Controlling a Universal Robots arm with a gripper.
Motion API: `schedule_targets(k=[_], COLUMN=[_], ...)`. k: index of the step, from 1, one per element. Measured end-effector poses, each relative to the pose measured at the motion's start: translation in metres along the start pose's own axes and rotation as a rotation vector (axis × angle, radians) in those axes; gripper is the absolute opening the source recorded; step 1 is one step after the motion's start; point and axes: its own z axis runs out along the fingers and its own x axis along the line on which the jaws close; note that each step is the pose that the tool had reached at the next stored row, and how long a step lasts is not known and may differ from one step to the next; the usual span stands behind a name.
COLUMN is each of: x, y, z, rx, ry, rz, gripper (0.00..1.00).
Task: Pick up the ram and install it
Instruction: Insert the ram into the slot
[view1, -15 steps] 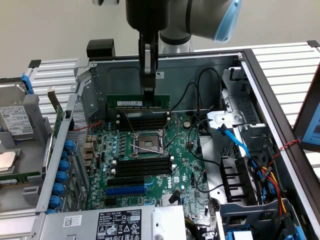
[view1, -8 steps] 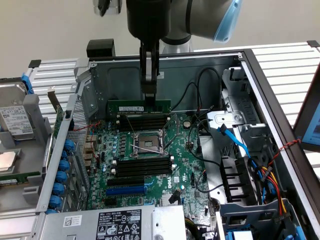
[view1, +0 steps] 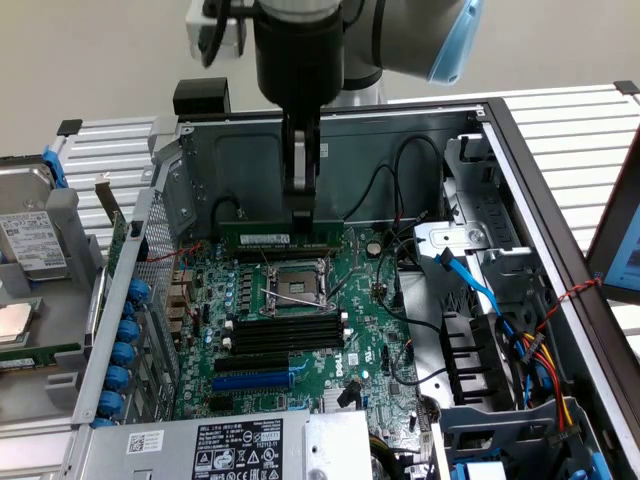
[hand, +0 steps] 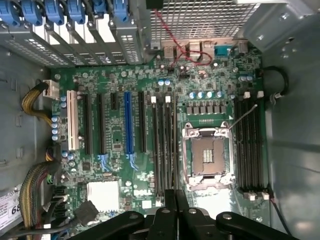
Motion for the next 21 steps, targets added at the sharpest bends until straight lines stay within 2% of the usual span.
schedule_targets(k=[21], x=[0.006], y=[-0.0041], z=[0.0378], rx=[0.0008], ry=[0.0004], rz=[-0.010], gripper=[0.12])
